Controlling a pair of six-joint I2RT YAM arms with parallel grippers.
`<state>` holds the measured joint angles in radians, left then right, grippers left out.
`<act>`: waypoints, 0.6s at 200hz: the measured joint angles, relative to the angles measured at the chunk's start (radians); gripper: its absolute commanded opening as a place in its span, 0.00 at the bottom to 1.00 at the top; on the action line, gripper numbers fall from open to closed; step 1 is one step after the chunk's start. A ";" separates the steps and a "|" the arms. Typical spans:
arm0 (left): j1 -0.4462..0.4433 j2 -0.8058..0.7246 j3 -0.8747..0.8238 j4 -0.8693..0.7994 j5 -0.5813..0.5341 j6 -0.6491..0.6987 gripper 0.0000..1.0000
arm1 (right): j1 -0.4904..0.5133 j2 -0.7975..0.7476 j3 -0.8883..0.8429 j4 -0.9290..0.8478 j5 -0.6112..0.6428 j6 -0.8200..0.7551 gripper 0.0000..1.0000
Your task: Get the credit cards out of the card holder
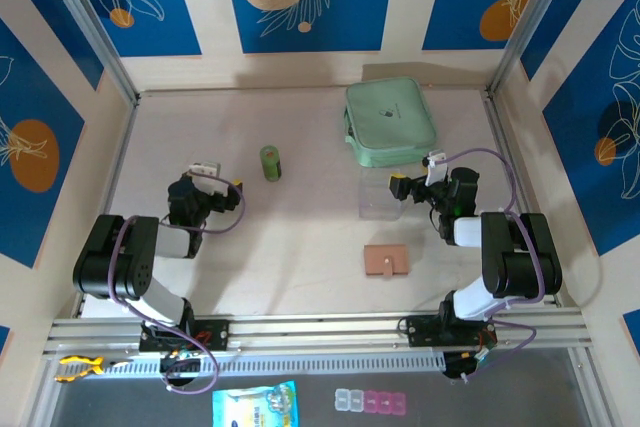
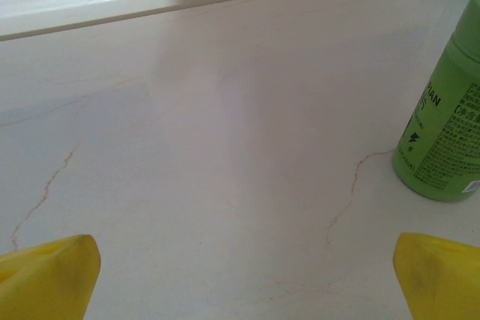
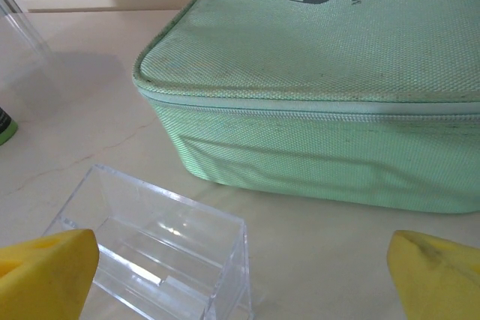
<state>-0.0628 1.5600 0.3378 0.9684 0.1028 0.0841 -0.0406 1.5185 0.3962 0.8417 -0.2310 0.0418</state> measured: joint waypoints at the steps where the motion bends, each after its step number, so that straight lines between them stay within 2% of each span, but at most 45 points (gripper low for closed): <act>1: 0.000 0.000 0.000 0.000 0.000 0.000 1.00 | 0.001 -0.001 0.000 -0.001 0.003 0.000 0.99; 23: 0.001 -0.026 0.000 -0.018 -0.020 -0.007 1.00 | 0.021 -0.032 0.000 -0.040 0.042 -0.002 0.99; 64: 0.001 -0.141 0.020 -0.129 -0.082 -0.024 1.00 | 0.089 -0.147 0.072 -0.237 0.143 -0.019 0.99; 81: 0.001 -0.184 0.050 -0.209 -0.124 -0.040 1.00 | 0.118 -0.201 0.117 -0.346 0.179 -0.008 1.00; 120: 0.001 -0.291 0.114 -0.394 -0.176 -0.114 1.00 | 0.175 -0.323 0.218 -0.632 0.245 0.093 0.93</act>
<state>-0.0620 1.2694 0.4522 0.5739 -0.0731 -0.0296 0.1345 1.1954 0.6140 0.2100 0.0135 0.1345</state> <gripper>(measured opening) 0.998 0.954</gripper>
